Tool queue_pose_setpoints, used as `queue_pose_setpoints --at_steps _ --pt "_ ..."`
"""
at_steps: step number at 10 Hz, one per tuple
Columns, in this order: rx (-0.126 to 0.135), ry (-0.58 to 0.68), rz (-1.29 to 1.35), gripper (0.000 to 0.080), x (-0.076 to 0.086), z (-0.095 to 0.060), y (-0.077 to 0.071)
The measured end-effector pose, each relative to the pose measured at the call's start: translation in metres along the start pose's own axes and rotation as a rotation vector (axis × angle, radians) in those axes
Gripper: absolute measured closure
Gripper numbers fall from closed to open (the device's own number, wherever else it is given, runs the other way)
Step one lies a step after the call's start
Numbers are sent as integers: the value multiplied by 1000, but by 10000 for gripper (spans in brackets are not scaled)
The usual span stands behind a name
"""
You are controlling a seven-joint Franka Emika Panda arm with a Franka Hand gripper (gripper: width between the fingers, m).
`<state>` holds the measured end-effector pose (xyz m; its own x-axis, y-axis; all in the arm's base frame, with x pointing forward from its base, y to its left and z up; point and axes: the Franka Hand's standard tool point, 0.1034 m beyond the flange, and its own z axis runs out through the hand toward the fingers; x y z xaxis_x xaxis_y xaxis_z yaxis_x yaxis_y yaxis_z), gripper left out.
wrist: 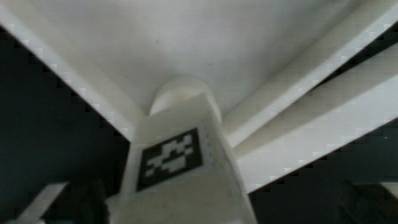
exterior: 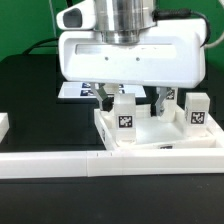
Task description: Assemble square table
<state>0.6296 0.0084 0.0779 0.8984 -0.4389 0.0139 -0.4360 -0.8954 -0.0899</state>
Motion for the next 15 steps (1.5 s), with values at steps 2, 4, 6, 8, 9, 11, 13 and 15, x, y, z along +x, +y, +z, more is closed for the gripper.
queue_pose_setpoints --at_steps 2,4,6,8,9,11,13,15 --pt "1 -1 37 332 0 0 0" --pt "-4 -5 70 502 0 1 4" --pt "-4 -4 239 503 0 1 4" --pt "-11 -5 528 503 -1 1 4" --pt "-8 -8 674 503 -3 2 3" --pt "34 -24 1009 503 -8 5 -3" --pt "63 -2 1094 503 -9 5 -6" --pt "72 16 1011 499 -7 6 -6"
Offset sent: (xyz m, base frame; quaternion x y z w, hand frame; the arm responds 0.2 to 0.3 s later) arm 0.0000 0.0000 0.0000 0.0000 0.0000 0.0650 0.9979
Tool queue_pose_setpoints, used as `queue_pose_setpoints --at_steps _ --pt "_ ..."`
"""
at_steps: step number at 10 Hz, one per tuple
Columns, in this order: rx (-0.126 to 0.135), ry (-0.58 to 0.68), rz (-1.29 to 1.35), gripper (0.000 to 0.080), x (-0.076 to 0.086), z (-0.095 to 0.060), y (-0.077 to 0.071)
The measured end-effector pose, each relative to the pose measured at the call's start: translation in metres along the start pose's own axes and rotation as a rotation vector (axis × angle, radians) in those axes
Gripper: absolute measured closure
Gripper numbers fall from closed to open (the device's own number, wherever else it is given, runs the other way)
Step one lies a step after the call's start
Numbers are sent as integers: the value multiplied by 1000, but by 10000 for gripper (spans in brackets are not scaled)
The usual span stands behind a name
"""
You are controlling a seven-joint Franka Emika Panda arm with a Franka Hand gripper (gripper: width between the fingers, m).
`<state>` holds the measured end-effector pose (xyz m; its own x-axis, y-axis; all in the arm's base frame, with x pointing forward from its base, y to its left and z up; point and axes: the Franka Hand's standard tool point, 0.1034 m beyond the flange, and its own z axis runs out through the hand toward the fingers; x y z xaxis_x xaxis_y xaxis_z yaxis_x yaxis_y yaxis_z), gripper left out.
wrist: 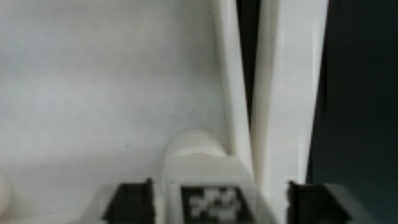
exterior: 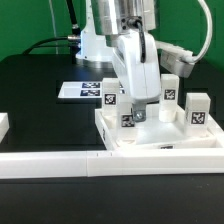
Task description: Assemble square table
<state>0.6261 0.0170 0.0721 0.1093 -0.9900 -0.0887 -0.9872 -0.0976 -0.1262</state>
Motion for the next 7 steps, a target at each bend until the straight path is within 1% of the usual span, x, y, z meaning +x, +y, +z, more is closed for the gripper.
queue_pose_setpoints --at_steps 1,2,3,4,7 --pt "34 25 -101 278 2 2 -1" --pt "37 39 -264 278 4 3 0" --pt "24 60 -414 177 2 2 -3" --pt "23 60 -468 158 2 2 -2" --pt "15 64 -684 151 3 3 -2"
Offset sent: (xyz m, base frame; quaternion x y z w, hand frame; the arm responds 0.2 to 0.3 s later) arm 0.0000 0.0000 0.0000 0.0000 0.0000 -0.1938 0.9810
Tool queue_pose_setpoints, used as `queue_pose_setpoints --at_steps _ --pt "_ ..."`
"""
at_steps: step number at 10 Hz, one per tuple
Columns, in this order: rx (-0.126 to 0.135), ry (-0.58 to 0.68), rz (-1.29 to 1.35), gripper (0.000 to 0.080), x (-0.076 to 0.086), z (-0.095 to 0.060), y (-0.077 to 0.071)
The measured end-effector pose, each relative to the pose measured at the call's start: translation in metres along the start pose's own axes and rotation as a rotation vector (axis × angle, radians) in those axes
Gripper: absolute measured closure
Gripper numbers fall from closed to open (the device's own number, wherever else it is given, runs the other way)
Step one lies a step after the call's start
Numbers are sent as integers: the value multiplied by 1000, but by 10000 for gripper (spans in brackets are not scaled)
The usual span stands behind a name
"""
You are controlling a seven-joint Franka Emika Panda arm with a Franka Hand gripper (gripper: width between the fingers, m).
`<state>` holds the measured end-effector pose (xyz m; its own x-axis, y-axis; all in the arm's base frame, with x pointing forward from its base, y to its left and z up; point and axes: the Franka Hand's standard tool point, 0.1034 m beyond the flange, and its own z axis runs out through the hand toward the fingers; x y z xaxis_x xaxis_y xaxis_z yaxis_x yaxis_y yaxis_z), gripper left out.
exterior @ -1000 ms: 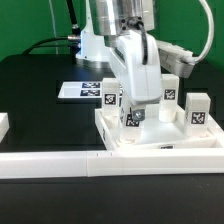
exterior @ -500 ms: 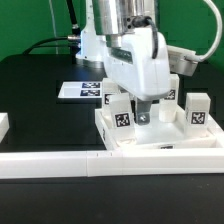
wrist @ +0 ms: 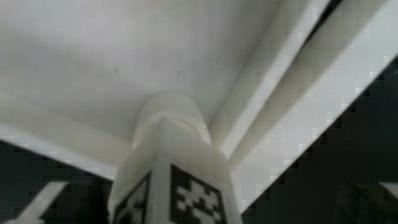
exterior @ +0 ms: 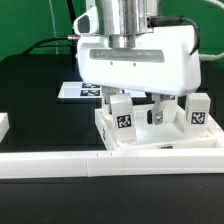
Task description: Assemble square table
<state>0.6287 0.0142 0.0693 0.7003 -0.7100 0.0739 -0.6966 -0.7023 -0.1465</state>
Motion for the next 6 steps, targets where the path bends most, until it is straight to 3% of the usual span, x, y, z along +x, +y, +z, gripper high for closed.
queue_pose_setpoints --at_steps 3,6 --pt "-6 14 -323 150 9 -1 10" --pt "-16 32 -525 150 -1 2 5"
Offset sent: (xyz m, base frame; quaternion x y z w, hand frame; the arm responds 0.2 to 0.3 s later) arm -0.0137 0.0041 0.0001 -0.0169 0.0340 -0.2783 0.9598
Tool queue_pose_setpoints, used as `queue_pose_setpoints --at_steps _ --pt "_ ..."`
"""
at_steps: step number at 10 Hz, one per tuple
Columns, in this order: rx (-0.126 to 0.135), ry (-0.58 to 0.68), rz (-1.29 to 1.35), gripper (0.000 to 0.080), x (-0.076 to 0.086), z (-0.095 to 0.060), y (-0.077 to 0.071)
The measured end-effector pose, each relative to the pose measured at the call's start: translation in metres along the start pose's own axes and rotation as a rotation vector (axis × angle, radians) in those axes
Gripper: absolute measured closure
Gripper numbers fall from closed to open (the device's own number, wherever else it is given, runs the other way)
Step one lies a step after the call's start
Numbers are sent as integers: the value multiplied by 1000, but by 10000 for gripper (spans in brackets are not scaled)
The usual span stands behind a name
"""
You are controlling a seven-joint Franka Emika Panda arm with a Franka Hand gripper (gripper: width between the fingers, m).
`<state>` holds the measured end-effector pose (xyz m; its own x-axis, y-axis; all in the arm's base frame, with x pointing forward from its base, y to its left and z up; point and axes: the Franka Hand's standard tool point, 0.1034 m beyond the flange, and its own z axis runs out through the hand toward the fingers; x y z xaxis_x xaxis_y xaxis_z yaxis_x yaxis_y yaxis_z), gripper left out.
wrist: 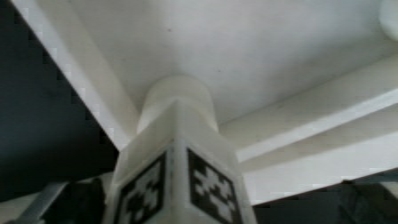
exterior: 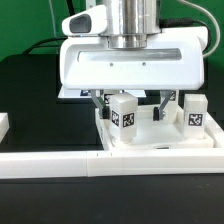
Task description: Assemble square table
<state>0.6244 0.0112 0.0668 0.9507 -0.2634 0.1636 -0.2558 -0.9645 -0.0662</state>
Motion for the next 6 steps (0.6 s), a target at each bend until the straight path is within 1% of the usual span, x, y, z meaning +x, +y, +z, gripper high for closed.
queue_pose_setpoints --at_steps 1,2,3,4,5,6 --pt "-8 -1 -126 150 -3 2 1" --pt "-9 -1 -178 150 -3 2 3" --pt "-8 -2 -162 150 -3 3 3" --pt "-9 -3 -150 270 -3 3 3" --pt "-9 -3 -138 409 -3 3 4" --pt "-10 -4 -66 514 -4 4 6"
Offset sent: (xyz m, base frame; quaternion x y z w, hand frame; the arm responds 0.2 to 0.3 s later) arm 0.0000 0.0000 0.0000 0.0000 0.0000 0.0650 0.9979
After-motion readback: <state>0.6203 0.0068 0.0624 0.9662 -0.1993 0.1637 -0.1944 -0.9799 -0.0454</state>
